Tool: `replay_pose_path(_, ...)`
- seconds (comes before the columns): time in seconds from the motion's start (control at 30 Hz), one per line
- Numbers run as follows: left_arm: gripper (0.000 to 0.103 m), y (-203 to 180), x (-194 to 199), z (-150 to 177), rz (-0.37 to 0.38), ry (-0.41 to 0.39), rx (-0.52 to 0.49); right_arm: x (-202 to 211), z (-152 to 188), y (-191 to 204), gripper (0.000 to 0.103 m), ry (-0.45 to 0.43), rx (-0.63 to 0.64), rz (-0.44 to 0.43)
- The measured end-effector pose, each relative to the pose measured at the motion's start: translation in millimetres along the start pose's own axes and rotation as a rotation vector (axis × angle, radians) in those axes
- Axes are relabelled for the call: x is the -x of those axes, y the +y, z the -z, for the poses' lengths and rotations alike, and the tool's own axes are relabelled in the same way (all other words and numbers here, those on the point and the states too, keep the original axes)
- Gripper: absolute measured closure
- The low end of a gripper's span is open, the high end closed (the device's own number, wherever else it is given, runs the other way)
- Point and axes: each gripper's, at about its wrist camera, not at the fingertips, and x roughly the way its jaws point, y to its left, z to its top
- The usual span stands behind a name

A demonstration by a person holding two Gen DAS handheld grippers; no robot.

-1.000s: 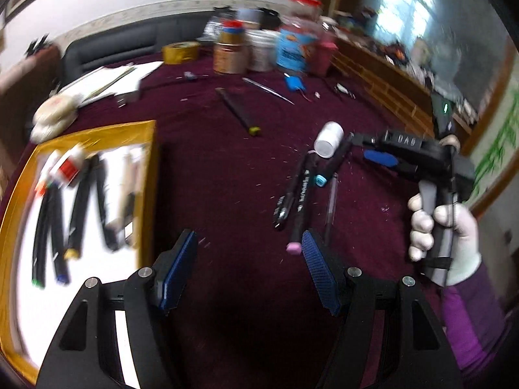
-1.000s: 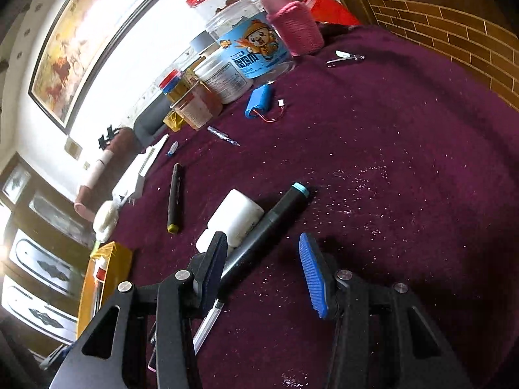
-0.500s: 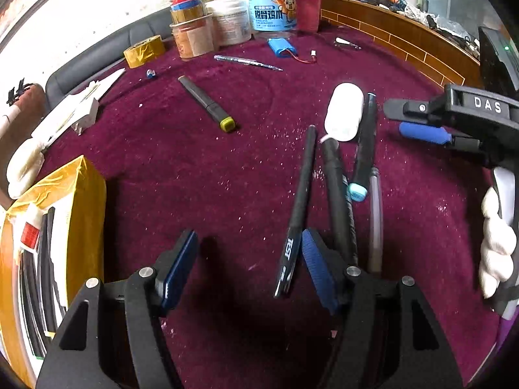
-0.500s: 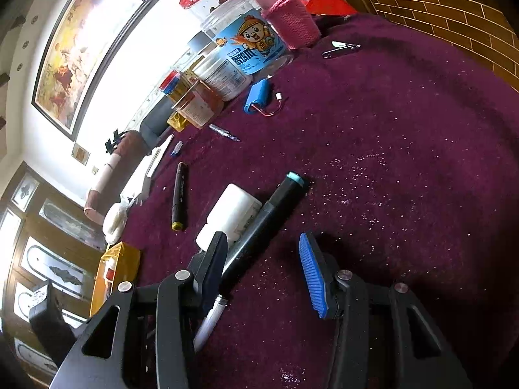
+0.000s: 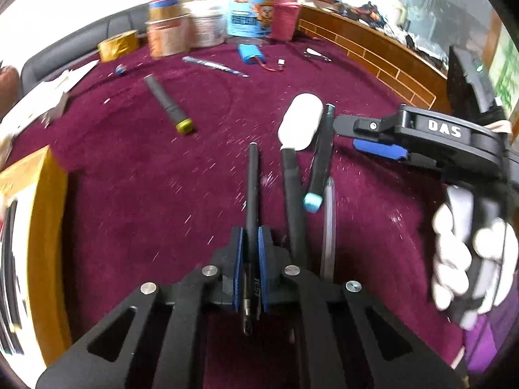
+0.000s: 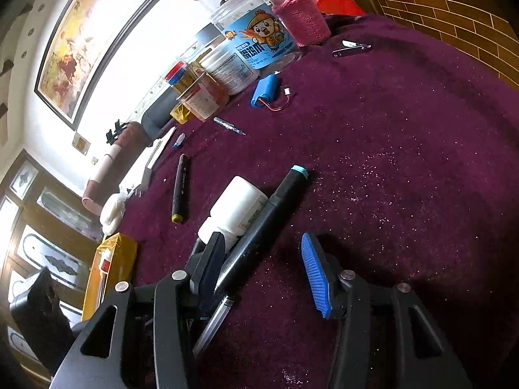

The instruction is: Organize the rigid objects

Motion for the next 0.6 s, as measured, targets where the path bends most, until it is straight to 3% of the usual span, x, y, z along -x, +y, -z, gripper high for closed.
replay_pose_path(0.2, 0.096, 12.6, 20.6, 20.8, 0.006, 0.015, 0.059, -0.1, 0.1, -0.4, 0.058, -0.001, -0.004, -0.003)
replay_pose_path(0.3, 0.089, 8.9, 9.2, 15.7, -0.020, 0.012, 0.044, 0.3, 0.4, -0.2, 0.058, -0.004, 0.003, 0.001)
replay_pose_path(0.43, 0.095, -1.4, -0.1, 6.7, -0.051, -0.034, -0.017, 0.2, 0.3, 1.6, 0.058, -0.010, 0.019, 0.008)
replay_pose_path(0.6, 0.097, 22.2, 16.2, 20.5, 0.064, -0.052, 0.112, 0.0, 0.6, 0.7, 0.054, -0.015, 0.018, -0.013)
